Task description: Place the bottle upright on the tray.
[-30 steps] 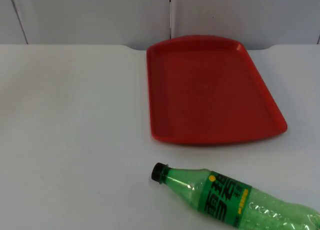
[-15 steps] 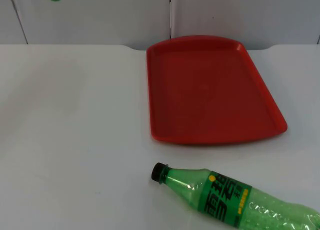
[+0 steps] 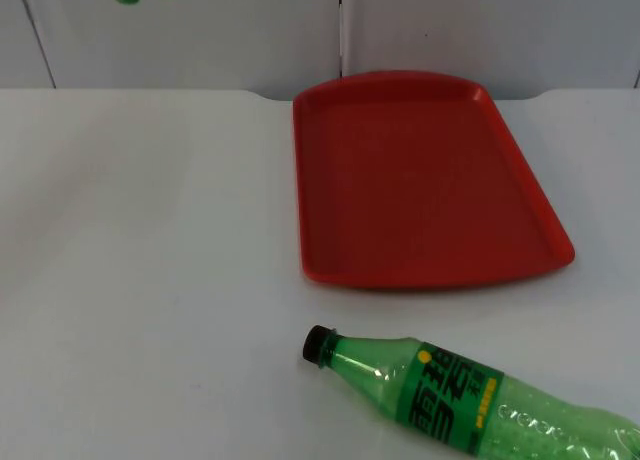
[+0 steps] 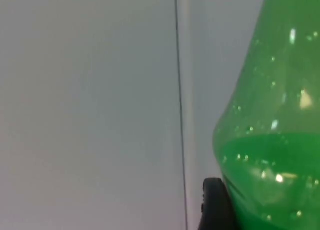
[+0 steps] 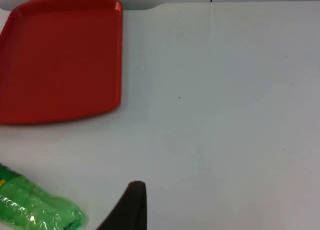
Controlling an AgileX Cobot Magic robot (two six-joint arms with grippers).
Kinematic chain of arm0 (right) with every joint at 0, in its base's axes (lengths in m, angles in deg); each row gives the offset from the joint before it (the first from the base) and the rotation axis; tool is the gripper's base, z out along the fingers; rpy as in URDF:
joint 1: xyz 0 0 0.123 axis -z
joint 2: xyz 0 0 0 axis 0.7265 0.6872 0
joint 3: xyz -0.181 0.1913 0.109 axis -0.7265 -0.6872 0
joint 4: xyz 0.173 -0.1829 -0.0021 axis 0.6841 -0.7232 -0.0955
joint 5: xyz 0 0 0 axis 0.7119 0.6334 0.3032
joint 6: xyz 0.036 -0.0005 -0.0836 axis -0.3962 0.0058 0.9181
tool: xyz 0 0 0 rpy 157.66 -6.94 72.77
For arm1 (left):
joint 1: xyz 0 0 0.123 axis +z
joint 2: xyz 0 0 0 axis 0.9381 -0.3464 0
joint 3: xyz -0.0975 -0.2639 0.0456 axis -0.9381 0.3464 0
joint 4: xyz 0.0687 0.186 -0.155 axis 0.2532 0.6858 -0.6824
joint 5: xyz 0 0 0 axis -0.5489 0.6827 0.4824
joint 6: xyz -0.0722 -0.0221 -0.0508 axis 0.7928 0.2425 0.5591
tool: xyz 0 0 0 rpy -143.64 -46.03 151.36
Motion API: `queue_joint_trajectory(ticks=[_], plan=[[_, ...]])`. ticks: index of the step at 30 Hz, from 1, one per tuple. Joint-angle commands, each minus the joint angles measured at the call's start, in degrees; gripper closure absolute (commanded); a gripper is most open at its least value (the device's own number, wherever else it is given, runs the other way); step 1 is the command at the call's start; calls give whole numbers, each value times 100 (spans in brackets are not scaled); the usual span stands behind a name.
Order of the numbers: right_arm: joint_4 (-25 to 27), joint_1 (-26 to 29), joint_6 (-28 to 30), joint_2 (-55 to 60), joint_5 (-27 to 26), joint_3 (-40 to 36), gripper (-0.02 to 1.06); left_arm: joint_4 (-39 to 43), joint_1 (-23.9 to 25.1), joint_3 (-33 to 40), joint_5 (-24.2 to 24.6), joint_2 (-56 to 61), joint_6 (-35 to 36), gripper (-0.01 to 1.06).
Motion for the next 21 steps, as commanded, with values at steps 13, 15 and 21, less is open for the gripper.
queue_joint_trajectory(ticks=[13,15,21], plan=[[-13,35,27,-23,-40,-15,-1,416,-32,-318,-2130,-2021,23,105],[-13,35,27,-23,-40,-15,-1,743,-32,-562,-2140,-2335,23,105],[-13,35,27,-23,-40,-15,-1,1499,-32,-1548,-2143,-3223,201,105]])
